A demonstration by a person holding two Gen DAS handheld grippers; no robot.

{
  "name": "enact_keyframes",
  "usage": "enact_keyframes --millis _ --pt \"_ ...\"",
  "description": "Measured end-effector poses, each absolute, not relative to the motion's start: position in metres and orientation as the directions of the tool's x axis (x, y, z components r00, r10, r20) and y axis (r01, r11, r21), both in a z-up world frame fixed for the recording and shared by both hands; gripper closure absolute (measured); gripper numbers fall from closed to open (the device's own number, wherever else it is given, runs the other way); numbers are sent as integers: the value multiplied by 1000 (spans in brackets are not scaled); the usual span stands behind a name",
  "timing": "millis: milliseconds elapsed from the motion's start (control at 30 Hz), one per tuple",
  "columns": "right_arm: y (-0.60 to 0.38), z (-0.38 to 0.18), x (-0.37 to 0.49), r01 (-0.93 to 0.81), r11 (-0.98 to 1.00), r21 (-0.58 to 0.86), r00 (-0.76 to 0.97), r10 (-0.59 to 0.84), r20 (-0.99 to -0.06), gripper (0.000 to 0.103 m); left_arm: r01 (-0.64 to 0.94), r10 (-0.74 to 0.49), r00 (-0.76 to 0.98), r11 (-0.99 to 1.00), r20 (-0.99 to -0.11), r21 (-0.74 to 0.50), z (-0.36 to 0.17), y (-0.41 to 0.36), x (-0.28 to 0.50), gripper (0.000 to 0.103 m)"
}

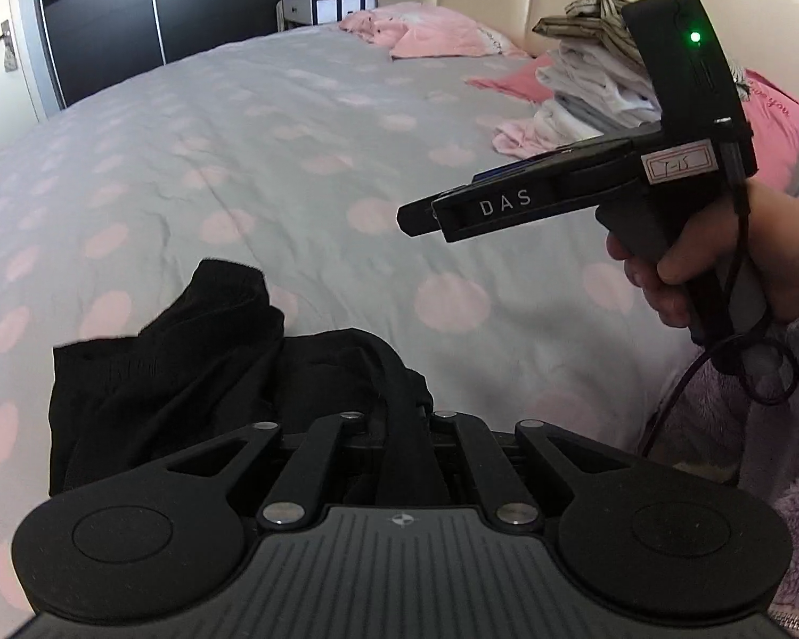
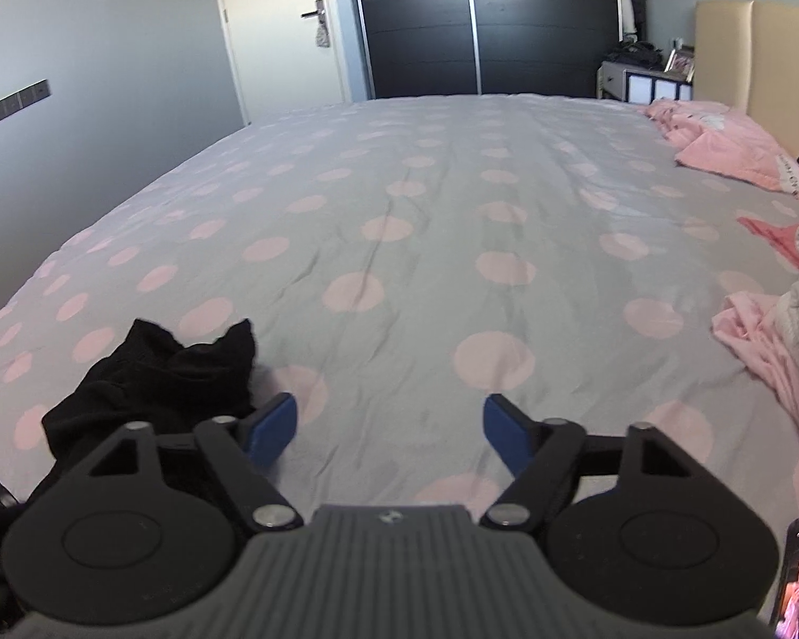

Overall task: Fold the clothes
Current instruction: 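Grasp another edge of the black garment with the right gripper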

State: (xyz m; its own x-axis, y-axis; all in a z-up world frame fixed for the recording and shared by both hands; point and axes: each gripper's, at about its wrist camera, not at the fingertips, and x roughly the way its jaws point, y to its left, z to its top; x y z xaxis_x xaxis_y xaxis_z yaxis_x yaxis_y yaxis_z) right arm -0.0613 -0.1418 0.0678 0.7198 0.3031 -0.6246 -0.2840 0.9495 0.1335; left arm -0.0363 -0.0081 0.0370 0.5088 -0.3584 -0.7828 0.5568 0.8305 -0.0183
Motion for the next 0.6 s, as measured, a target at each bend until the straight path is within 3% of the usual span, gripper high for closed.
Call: enact_keyframes --millis 67,133,233,333,600 --pt "-137 64 -62 -303 945 127 704 312 -638 32 539 -355 505 842 -787 -34 38 1 -37 91" --pt "-131 59 -63 -323 939 120 688 320 -652 34 517 -344 519 856 -782 -33 41 11 -37 74" --pt "-122 50 -61 -347 930 122 658 333 -675 42 485 -324 547 874 -772 -24 45 29 -30 63" --pt "-112 42 -55 -360 924 129 636 344 -691 45 447 -300 570 894 -764 -18 46 49 -20 57" --pt "-86 28 -29 -381 912 152 606 370 -704 44 381 -261 566 924 -782 -32 18 93 27 42"
